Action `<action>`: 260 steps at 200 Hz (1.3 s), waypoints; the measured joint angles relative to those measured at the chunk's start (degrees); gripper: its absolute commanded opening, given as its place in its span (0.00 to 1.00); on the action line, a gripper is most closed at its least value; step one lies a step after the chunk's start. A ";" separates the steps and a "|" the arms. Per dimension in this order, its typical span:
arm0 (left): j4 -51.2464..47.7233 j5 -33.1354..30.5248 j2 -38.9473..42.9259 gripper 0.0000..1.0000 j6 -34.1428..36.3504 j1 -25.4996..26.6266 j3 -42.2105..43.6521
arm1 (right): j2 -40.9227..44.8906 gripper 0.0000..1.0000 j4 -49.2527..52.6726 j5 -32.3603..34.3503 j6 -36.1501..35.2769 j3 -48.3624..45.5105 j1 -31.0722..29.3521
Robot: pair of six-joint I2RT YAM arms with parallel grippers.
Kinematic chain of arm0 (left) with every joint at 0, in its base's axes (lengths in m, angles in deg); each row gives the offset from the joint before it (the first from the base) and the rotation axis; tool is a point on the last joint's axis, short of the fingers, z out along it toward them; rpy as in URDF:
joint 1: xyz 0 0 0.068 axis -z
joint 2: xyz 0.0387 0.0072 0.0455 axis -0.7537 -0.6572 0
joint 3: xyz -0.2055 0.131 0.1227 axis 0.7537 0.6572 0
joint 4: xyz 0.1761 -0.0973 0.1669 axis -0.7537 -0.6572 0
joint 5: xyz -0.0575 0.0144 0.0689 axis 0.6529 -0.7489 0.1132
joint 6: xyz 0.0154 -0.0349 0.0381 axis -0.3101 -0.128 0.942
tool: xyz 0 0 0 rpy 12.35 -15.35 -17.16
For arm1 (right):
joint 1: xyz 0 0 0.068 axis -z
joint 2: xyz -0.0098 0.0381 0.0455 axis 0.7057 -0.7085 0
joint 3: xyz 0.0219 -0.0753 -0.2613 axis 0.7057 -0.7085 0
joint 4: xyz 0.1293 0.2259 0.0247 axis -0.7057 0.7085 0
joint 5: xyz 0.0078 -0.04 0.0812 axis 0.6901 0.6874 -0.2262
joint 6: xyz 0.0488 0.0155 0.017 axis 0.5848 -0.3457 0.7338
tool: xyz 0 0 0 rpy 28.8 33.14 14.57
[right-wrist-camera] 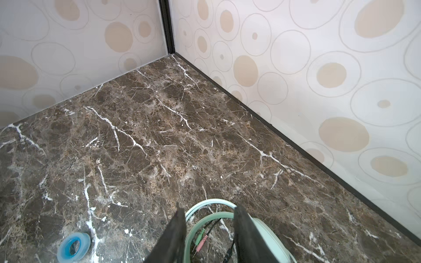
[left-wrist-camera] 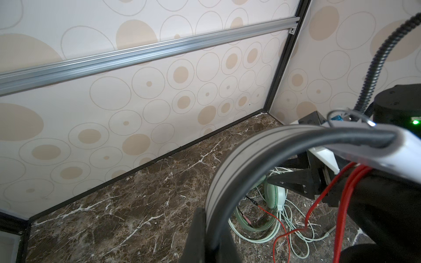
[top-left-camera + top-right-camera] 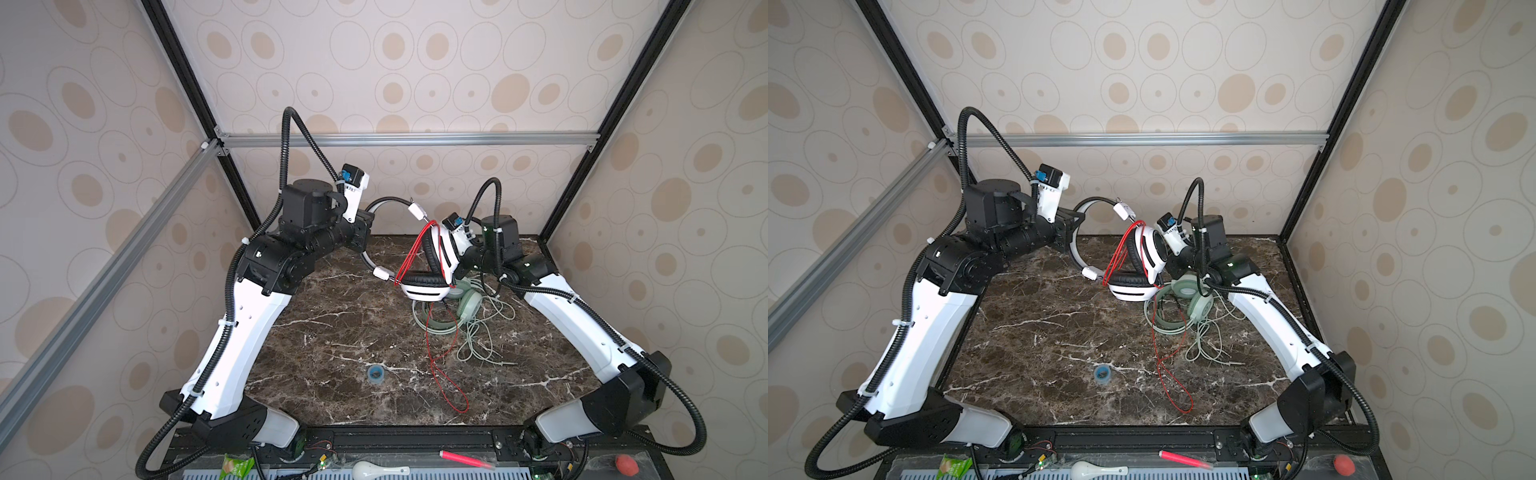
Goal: Wrap the headphones
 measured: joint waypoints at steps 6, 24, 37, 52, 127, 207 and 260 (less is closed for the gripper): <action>0.13 0.00 -0.17 0.00 0.00 0.00 -0.28 | 0.00 0.46 -0.24 -0.44 -0.02 0.00 0.00; 0.66 0.00 -0.24 0.00 -0.04 -0.02 -0.50 | 0.44 0.52 -2.03 -1.38 0.48 -0.83 0.04; 0.98 -0.04 -0.24 0.00 -0.07 -0.02 -0.50 | 1.11 0.54 -3.02 -2.40 1.22 -1.99 0.22; 1.11 -0.15 -0.24 0.00 -0.07 0.00 -0.50 | 1.88 0.56 -3.98 -3.72 2.10 -3.26 0.59; 2.86 -1.05 -0.24 0.00 -0.20 -0.02 -0.50 | 6.19 0.61 -9.14 -9.25 7.91 -10.86 1.33; 5.03 0.74 -0.61 0.00 -3.45 -2.38 -1.18 | 10.49 0.63 -12.41 -12.33 11.19 -15.89 1.33; 5.62 2.95 -0.61 0.00 -6.05 -4.94 -1.84 | 16.81 0.75 -14.32 -14.32 14.14 -23.02 1.46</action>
